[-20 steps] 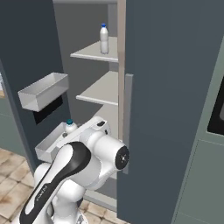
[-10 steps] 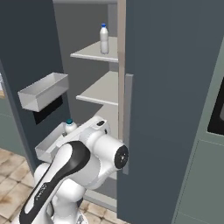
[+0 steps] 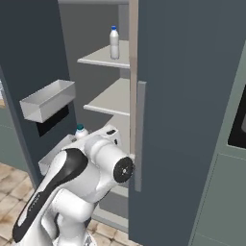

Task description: Take the bottled waters from the counter and place them in the freezer to freeze. Close the freezer door after placing the bottles.

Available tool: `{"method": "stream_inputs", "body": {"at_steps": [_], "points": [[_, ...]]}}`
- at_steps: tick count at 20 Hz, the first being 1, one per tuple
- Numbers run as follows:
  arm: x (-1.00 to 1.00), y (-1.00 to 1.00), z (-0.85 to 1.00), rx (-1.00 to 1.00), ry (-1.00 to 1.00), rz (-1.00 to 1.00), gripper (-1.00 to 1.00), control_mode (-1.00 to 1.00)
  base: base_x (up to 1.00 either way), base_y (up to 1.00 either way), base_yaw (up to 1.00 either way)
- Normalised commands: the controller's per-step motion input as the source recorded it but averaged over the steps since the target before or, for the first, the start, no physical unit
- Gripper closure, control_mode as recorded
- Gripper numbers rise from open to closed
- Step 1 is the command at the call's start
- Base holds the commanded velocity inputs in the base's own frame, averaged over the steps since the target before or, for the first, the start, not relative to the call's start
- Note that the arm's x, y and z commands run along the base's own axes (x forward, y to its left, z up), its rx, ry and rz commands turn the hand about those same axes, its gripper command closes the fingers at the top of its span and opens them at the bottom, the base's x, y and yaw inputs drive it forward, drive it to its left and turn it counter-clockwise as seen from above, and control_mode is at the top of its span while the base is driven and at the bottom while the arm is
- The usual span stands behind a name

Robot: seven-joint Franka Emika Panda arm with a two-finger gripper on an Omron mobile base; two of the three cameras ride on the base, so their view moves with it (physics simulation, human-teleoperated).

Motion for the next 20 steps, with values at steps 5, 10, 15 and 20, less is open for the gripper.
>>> {"method": "stream_inputs", "body": {"at_steps": [5,10,15,20], "points": [[0.07,0.4,0.03,0.03,-0.02,-0.45,1.0,-1.0,0.0,0.0,0.0],[0.0,0.25,0.0,0.09,0.01,-0.47,1.0,-1.0,0.0,0.0,0.0],[-0.02,0.46,-0.05,0.01,0.0,-0.49,1.0,-1.0,0.0,0.0,0.0],[0.0,0.67,-0.22,-0.01,0.0,-0.45,1.0,-1.0,0.0,0.0,0.0]]}}
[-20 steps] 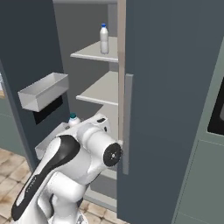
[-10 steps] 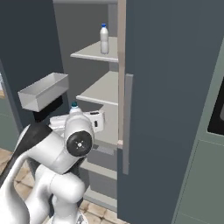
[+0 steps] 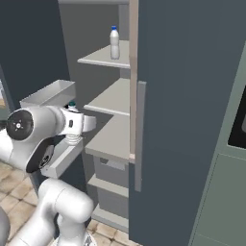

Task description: Take the bottled waters from the counter and place them in the freezer to freeze. Close the freezer door after placing the bottles.

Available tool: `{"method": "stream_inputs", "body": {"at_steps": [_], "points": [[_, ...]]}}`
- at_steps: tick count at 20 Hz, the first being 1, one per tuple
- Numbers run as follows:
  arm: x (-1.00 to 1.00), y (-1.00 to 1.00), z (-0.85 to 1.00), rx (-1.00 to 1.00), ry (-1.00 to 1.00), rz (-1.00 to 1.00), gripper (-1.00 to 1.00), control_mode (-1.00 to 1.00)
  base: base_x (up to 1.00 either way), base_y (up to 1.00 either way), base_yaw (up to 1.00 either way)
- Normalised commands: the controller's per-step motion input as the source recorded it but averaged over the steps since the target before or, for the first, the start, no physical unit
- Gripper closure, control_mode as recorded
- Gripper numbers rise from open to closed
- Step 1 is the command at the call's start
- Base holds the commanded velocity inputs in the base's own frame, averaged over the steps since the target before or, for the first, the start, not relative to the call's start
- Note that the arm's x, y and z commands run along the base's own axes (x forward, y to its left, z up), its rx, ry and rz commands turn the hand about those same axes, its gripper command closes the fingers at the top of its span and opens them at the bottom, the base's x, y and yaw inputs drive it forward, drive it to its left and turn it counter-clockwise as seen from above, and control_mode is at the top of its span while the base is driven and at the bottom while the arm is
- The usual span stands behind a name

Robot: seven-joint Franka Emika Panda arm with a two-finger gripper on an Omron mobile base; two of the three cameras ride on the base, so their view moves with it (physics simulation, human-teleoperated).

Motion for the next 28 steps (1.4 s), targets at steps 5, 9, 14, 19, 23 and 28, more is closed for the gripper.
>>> {"method": "stream_inputs", "body": {"at_steps": [5,9,14,19,23,28], "points": [[0.28,0.14,-0.36,-0.07,0.0,-0.25,1.0,-1.0,0.0,0.0,0.0],[0.36,0.01,-0.28,0.0,0.0,-0.1,1.0,-1.0,0.0,0.0,0.0],[0.39,0.02,-0.43,0.0,-0.01,-0.07,1.0,-1.0,0.0,0.0,0.0],[0.38,0.0,-0.4,0.0,0.0,0.0,1.0,-1.0,0.0,0.0,0.0],[0.39,0.0,-0.29,-0.01,-0.02,0.0,1.0,-1.0,0.0,0.0,0.0],[0.44,0.0,0.0,0.0,-0.15,0.01,1.0,-1.0,0.0,0.0,0.0]]}}
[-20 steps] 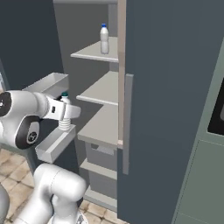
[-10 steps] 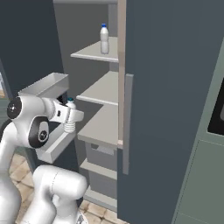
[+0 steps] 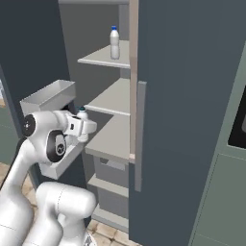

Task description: Take the bottled waters from the counter and place them in the freezer to freeze. Close the freezer door after placing the bottles.

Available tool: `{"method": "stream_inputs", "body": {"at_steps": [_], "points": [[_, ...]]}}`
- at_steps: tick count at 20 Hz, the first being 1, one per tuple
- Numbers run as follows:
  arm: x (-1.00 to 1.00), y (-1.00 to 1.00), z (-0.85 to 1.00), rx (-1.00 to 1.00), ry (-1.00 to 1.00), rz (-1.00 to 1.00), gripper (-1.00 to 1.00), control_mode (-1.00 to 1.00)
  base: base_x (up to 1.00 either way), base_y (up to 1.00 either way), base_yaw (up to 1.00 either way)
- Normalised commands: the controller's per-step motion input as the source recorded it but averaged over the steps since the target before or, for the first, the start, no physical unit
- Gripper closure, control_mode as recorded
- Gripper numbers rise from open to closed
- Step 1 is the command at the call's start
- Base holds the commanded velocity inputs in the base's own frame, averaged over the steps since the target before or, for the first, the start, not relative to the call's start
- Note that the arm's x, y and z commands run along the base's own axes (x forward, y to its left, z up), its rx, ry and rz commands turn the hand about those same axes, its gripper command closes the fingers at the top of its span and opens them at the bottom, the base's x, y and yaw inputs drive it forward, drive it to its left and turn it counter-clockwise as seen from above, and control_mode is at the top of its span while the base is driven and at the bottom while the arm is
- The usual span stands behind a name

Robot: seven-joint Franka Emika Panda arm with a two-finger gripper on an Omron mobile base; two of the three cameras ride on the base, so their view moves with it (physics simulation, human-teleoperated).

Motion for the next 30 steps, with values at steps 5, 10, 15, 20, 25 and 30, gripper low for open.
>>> {"method": "stream_inputs", "body": {"at_steps": [5,10,15,20,25,30], "points": [[0.39,0.0,-0.01,0.0,-0.23,0.01,1.0,-1.0,0.0,0.0,0.0],[0.27,0.01,0.05,-0.02,-0.05,0.0,1.0,-1.0,0.0,0.0,0.0],[0.15,0.0,0.26,-0.01,0.04,-0.02,1.0,-1.0,0.0,0.0,0.0],[0.16,0.0,0.29,0.0,0.03,-0.02,1.0,-1.0,0.0,0.0,0.0],[0.35,0.0,0.03,0.0,0.02,0.0,1.0,-1.0,0.0,0.0,0.0],[0.35,0.0,0.0,0.0,-0.04,0.0,1.0,-1.0,0.0,0.0,0.0]]}}
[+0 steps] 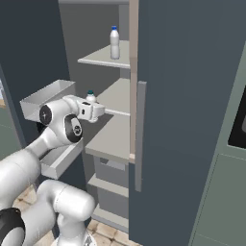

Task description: Take the bottled waters from the counter and place them in the freezer to freeze. Close the freezer door after placing the bottles.

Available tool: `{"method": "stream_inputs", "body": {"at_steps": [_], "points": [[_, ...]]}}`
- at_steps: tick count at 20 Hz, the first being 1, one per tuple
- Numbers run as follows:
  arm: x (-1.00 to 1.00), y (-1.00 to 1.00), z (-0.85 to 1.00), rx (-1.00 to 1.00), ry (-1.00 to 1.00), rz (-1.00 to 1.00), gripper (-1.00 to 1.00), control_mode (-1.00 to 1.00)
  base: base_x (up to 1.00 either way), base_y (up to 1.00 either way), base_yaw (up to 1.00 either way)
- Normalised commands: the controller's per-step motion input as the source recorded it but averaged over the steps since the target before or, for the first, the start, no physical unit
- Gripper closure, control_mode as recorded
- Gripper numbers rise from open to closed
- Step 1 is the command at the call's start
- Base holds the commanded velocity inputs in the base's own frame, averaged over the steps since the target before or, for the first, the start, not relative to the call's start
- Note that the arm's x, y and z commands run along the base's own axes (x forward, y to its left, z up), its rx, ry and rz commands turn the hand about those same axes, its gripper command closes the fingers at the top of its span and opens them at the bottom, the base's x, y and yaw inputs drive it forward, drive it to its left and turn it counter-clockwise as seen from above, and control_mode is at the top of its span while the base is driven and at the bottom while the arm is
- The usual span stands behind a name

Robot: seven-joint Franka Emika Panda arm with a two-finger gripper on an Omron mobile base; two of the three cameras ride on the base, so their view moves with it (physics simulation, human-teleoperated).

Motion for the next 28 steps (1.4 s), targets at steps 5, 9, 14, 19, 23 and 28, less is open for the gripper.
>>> {"method": "stream_inputs", "body": {"at_steps": [5,9,14,19,23,28], "points": [[0.35,0.0,0.0,0.0,0.0,0.0,1.0,-1.0,0.0,0.0,0.0],[0.36,0.0,0.0,-0.03,0.0,0.0,1.0,-1.0,0.0,0.0,0.0],[0.21,0.0,0.0,-0.06,0.0,0.0,1.0,-1.0,0.0,0.0,0.0],[0.18,-0.02,0.01,-0.02,0.0,0.01,1.0,-1.0,0.0,0.0,0.0],[0.22,-0.06,0.0,0.0,0.0,0.04,1.0,-1.0,0.0,0.0,0.0],[0.08,-0.2,0.06,0.03,0.03,0.04,1.0,-1.0,0.0,0.0,0.0]]}}
